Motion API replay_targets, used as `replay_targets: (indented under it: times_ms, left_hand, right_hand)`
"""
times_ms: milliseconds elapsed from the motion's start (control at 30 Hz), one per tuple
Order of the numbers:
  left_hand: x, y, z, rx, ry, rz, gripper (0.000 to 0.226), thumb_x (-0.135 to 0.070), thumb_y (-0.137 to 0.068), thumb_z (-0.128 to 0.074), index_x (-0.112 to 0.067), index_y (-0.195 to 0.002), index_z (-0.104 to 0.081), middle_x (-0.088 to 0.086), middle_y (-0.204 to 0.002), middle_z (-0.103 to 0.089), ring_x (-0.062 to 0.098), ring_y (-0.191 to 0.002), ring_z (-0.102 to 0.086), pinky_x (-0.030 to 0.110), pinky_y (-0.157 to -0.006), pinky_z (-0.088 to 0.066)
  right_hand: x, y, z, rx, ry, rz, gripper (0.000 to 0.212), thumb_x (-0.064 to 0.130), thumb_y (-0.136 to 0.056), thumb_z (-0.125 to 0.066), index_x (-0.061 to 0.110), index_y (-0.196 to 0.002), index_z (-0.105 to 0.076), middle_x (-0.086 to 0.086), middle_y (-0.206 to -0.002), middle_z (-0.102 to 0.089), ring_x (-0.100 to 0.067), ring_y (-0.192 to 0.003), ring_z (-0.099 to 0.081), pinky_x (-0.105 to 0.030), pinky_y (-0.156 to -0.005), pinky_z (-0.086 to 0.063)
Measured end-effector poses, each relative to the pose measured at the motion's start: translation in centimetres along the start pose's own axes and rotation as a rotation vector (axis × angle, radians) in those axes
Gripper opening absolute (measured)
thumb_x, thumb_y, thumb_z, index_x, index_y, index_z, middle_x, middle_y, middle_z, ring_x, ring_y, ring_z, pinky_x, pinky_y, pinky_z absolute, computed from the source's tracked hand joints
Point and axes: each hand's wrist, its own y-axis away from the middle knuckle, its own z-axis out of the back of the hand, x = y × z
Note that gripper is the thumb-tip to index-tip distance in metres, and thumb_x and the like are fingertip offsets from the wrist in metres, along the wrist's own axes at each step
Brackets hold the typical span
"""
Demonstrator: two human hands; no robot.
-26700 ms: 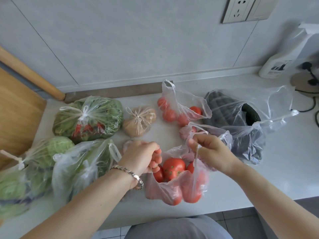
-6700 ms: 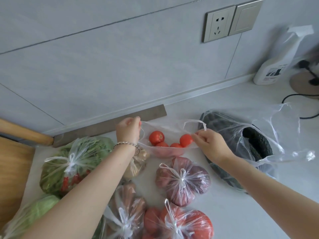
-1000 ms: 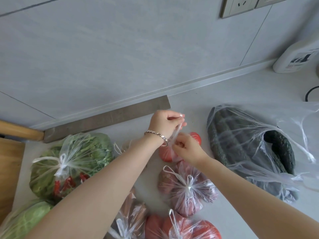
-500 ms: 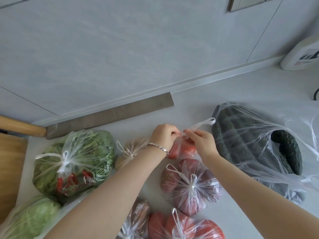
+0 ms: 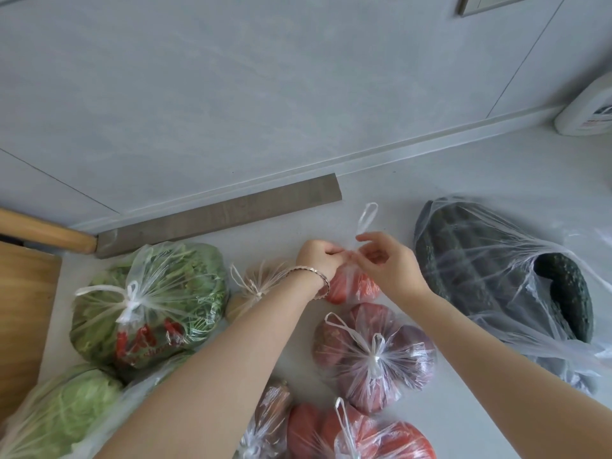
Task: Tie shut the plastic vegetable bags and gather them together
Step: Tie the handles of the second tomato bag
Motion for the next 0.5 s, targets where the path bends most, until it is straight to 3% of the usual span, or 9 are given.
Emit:
replay_targets:
  times_ms: [67,133,233,333,367,433,500]
  left_hand:
    - [0.2,-0.2,0.4,0.04,0.078,0.065,0.036,-0.019,-0.08,-0.069,0.0,-0.109,-0.064,0.004,-0.111,-0.064,0.015,-0.092,-0.059,0.025,-0.087,-0.045]
    - [0.2,-0.2,0.6,0.068,0.039,0.056,0.036,-0.021,-0.078,-0.071,-0.002,-0.107,-0.065,0.009,-0.116,-0.065,0.018,-0.097,-0.061,0.026,-0.09,-0.046]
    - [0.1,-0.2,0.8,0.088,-0.048,0.006,0.031,-0.02,-0.076,-0.072,-0.003,-0.101,-0.069,0.01,-0.115,-0.066,0.015,-0.096,-0.06,0.027,-0.092,-0.046]
    - [0.2,0.0,1.1,0.08,-0.051,-0.01,0.031,-0.021,-0.073,-0.075,-0.003,-0.098,-0.07,0.008,-0.108,-0.069,0.014,-0.096,-0.062,0.026,-0.09,-0.046]
    - [0.3,0.0,1.1,0.072,-0.032,-0.016,0.032,-0.022,-0.072,-0.076,-0.003,-0.097,-0.07,0.005,-0.1,-0.07,0.011,-0.091,-0.063,0.021,-0.084,-0.046]
    - [0.7,0.4,1.0,0.034,0.026,-0.022,0.03,-0.02,-0.07,-0.077,-0.003,-0.093,-0.071,-0.003,-0.075,-0.067,0.0,-0.064,-0.06,0.013,-0.066,-0.045]
    - [1.1,0.6,0.9,-0.005,0.105,-0.018,0.025,-0.017,-0.071,-0.077,-0.001,-0.089,-0.071,-0.007,-0.057,-0.06,0.0,-0.047,-0.053,0.013,-0.057,-0.045]
  right_hand:
    - [-0.4,0.2,0.1,0.068,0.158,0.19,0.027,0.002,-0.081,-0.063,0.008,-0.107,-0.067,0.001,-0.082,-0.061,-0.011,-0.069,-0.057,-0.022,-0.075,-0.05]
    - [-0.5,0.1,0.1,0.096,0.274,0.308,0.027,-0.004,-0.079,-0.061,0.003,-0.104,-0.069,-0.007,-0.083,-0.064,-0.015,-0.067,-0.056,-0.022,-0.069,-0.047]
    - [-0.2,-0.4,0.1,0.166,0.383,0.341,0.022,0.002,-0.076,-0.059,0.001,-0.094,-0.071,-0.017,-0.082,-0.064,-0.026,-0.063,-0.059,-0.026,-0.061,-0.042]
    - [0.1,-0.8,0.1,0.197,0.381,0.303,0.017,-0.002,-0.077,-0.062,-0.001,-0.092,-0.071,-0.019,-0.088,-0.063,-0.031,-0.07,-0.061,-0.032,-0.065,-0.048]
    - [0.2,-0.8,0.1,0.193,0.364,0.274,0.017,-0.003,-0.077,-0.062,-0.002,-0.092,-0.071,-0.018,-0.091,-0.063,-0.029,-0.071,-0.06,-0.029,-0.068,-0.049]
    - [0.3,-0.8,0.1,0.167,0.305,0.194,0.016,-0.003,-0.077,-0.063,-0.004,-0.091,-0.071,-0.016,-0.093,-0.064,-0.02,-0.069,-0.056,-0.011,-0.068,-0.046]
    - [0.4,-0.6,0.1,0.136,0.259,0.1,0.013,0.001,-0.077,-0.065,-0.002,-0.088,-0.071,-0.011,-0.088,-0.067,-0.013,-0.066,-0.054,-0.001,-0.062,-0.041]
